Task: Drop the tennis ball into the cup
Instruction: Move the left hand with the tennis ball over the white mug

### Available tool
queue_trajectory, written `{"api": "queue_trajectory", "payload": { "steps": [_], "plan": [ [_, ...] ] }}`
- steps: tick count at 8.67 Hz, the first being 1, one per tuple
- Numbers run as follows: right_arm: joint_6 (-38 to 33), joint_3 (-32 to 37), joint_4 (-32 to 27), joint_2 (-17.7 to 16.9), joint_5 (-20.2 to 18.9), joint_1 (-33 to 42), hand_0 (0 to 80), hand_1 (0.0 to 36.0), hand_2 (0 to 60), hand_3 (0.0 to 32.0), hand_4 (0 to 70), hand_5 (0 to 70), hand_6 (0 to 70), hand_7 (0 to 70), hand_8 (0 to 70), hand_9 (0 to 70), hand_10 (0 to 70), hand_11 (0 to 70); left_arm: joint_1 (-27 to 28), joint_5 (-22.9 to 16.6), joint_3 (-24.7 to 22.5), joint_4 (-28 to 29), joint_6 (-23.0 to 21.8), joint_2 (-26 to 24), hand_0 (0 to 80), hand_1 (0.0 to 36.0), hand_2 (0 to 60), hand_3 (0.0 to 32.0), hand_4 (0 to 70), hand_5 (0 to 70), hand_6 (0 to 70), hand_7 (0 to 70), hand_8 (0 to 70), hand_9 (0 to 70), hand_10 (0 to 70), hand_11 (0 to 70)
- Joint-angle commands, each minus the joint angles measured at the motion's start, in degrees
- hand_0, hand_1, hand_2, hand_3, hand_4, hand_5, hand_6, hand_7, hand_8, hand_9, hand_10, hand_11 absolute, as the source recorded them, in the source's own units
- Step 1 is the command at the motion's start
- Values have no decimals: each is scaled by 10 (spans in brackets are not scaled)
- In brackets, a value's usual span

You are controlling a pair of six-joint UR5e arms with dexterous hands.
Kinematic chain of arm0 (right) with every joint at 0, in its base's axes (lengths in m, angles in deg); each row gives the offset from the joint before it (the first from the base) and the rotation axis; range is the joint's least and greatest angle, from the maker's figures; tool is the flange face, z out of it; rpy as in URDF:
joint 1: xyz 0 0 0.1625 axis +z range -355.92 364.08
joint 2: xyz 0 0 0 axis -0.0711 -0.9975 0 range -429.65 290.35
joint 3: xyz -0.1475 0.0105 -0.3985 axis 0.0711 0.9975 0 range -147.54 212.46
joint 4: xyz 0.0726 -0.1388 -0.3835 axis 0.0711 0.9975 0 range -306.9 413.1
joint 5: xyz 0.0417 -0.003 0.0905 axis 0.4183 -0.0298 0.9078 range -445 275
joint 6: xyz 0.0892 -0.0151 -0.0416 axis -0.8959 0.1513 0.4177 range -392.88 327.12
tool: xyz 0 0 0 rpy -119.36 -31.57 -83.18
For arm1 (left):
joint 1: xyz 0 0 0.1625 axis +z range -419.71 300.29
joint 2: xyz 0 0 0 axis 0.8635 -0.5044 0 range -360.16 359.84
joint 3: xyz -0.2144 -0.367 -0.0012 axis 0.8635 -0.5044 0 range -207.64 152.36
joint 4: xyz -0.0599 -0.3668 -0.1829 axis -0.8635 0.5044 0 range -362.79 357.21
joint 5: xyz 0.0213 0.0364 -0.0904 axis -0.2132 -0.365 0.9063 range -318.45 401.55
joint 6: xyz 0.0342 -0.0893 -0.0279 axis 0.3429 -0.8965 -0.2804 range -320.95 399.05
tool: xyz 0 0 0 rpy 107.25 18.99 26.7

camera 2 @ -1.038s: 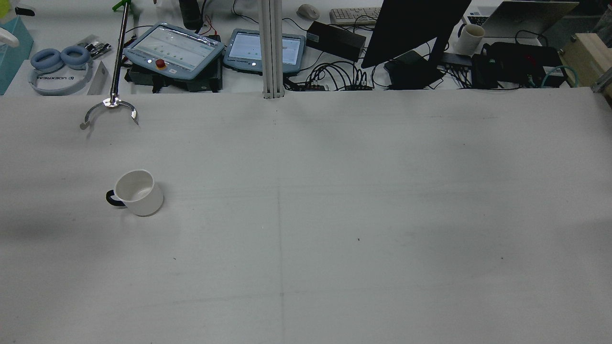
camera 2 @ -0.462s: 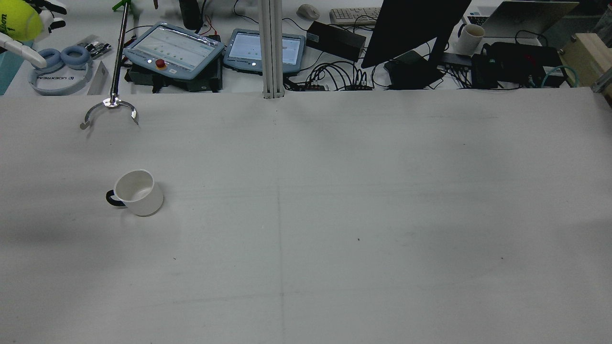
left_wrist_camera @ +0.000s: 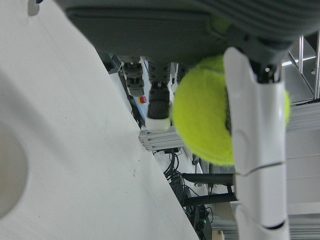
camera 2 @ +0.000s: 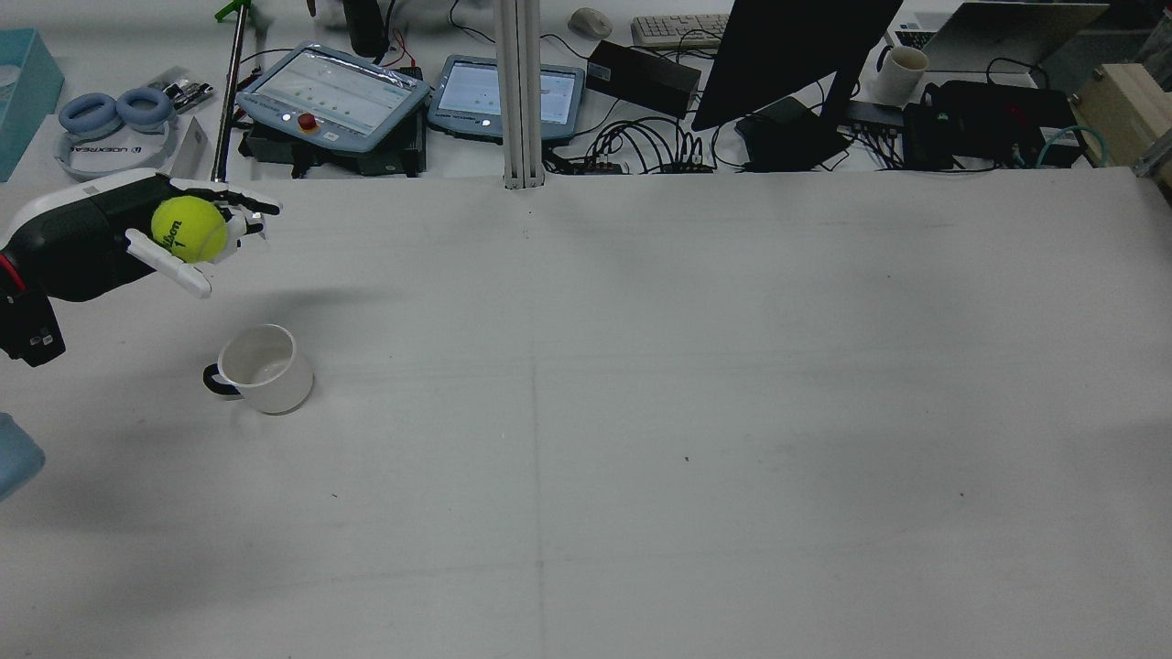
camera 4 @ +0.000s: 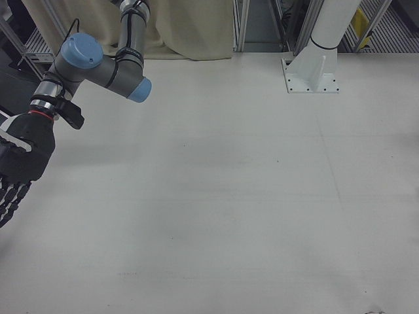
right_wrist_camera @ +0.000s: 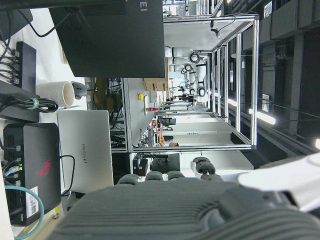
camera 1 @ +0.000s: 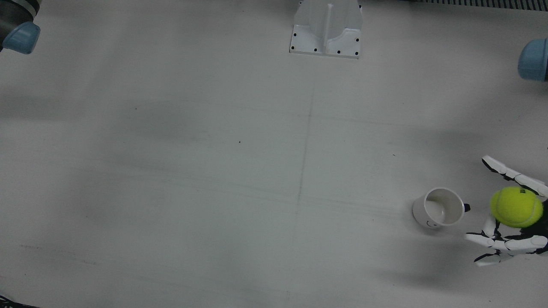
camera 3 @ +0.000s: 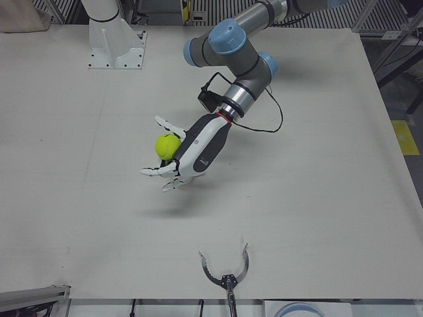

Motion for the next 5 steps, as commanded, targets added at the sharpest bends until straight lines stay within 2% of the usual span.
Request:
{"api": "queue_trajectory", "payload": {
  "steps": [1, 2, 3, 4, 5],
  "plan": [
    [0, 0, 0, 0, 0, 0, 0, 0, 0, 0, 0, 0, 0, 0, 0, 0, 0, 0, 18, 1, 0, 3, 10, 3, 563, 173, 42, 0, 371, 134, 492, 700, 440, 637, 77, 121],
    [0, 0, 0, 0, 0, 0, 0, 0, 0, 0, 0, 0, 0, 0, 0, 0, 0, 0, 19, 0, 0, 14, 10, 10, 490, 131, 43, 0, 288, 70, 288, 557, 220, 356, 19, 34],
    [0, 0, 0, 0, 0, 0, 0, 0, 0, 0, 0, 0, 0, 0, 0, 0, 0, 0, 18, 0, 0, 24, 9, 17, 505, 171, 0, 0, 151, 13, 17, 239, 2, 43, 0, 0],
    [0, 0, 0, 0, 0, 0, 0, 0, 0, 0, 0, 0, 0, 0, 0, 0, 0, 0, 18, 0, 0, 31, 9, 25, 503, 185, 10, 0, 87, 18, 18, 151, 0, 16, 0, 0],
    [0, 0, 0, 0, 0, 0, 0, 0, 0, 0, 0, 0, 0, 0, 0, 0, 0, 0, 17, -1, 0, 36, 7, 29, 499, 193, 13, 0, 56, 6, 3, 140, 0, 14, 0, 0]
  ]
}}
